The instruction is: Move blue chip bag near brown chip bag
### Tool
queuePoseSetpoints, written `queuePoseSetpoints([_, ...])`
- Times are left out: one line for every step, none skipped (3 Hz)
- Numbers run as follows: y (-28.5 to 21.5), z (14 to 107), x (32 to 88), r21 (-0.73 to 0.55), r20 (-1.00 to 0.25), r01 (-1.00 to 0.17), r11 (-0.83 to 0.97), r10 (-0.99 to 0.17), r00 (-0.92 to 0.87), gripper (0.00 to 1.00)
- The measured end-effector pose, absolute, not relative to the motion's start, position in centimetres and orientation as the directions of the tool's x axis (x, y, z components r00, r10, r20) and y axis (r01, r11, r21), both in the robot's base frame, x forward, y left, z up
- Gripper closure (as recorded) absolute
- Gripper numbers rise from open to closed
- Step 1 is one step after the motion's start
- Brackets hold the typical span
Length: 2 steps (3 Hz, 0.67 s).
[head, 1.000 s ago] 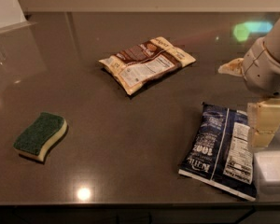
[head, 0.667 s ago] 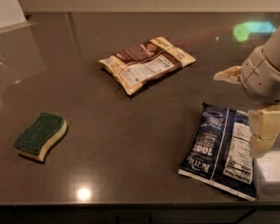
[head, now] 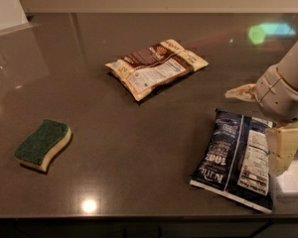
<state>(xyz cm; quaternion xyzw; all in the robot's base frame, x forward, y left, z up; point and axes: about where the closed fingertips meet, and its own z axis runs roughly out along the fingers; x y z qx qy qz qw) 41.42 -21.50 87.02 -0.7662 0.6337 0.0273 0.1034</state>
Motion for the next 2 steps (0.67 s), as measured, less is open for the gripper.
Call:
queuePoseSetpoints([-21.64, 86.12, 41.86, -0.126, -0.166, -0.974, -0.189, -0.964, 0.209, 0.00])
queuePoseSetpoints([-21.65, 85.70, 42.05, -0.118, -0.142, -0.973, -0.199, -0.966, 0.215, 0.06])
